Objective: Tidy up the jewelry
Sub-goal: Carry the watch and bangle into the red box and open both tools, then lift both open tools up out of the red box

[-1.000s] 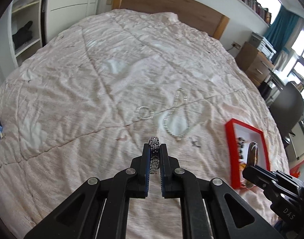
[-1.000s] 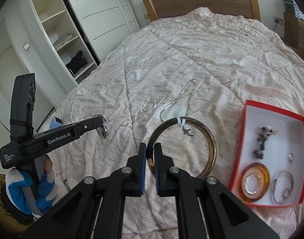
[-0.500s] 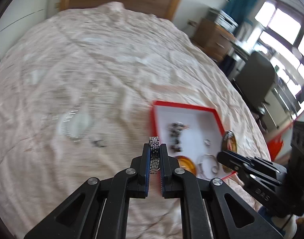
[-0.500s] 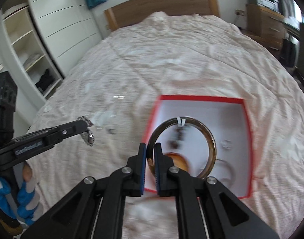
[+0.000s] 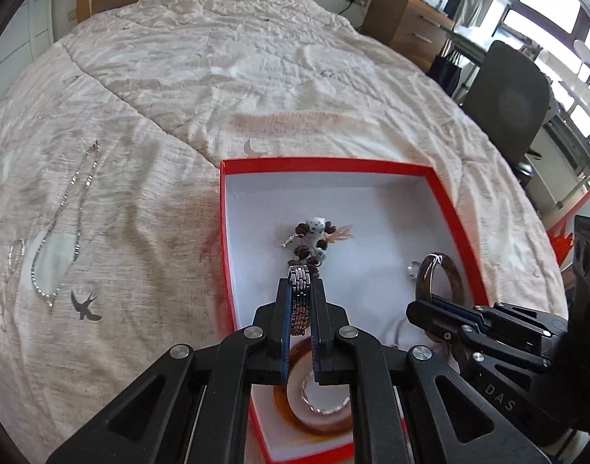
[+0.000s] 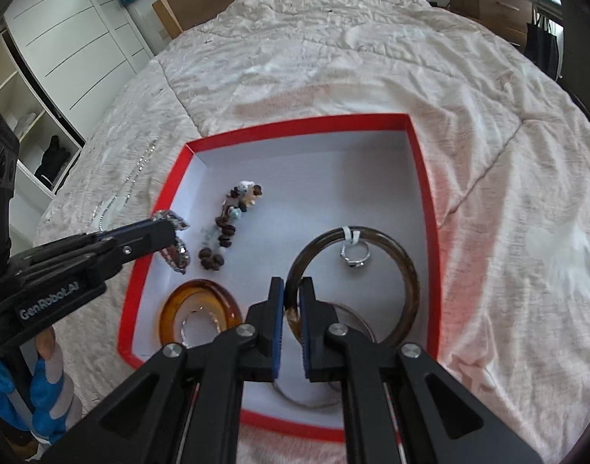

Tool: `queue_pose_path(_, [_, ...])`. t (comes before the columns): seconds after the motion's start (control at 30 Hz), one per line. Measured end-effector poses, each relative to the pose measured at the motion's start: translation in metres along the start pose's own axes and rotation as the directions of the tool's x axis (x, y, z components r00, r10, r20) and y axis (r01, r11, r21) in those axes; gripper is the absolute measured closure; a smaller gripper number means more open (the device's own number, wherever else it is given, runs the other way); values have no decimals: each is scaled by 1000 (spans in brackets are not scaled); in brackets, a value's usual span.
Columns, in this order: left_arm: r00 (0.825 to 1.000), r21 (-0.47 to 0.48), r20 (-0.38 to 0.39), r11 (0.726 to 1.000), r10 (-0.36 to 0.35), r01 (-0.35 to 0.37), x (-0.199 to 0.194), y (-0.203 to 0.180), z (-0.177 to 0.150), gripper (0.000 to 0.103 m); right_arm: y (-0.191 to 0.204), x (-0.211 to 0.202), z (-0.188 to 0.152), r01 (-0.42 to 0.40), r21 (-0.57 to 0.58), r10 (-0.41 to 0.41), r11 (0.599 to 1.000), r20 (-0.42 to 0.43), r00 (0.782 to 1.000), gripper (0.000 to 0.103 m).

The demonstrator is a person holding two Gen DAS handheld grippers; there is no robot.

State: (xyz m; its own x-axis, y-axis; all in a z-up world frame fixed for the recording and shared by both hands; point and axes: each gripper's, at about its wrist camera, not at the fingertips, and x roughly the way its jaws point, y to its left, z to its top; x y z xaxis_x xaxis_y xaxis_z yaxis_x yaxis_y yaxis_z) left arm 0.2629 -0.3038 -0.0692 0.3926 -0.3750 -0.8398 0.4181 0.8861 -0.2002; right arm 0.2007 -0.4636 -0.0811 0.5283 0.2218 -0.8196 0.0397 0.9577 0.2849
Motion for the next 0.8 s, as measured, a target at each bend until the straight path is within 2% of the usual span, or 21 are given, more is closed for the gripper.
queue_pose_path(0.23, [1000,-13,-24,1000,18,-18,17,6,-6,94,1,12,2,-7,-9,7,1000,-14,1000,95])
queue_pose_path(0.57, [1000,-24,-21,999,22,-22,15,8,-10,94,-2,10,0,18,14,-17,1000,-9,1000,94])
queue_pose_path(0.67, [1000,-27,-18,999,25,-25,10,8,-9,84,-1,3,1,29,14,-29,999,1,1000,94])
queue_pose_path(0.73, [1000,-24,-16,999,20,-21,7,7,-9,83,-1,-3,1,38,17,-38,999,9,999,91])
queue_pose_path(0.8, [1000,-20,-9,1000,21,-21,3,5,-8,80,-1,-10,0,47,21,-48,999,20,999,81])
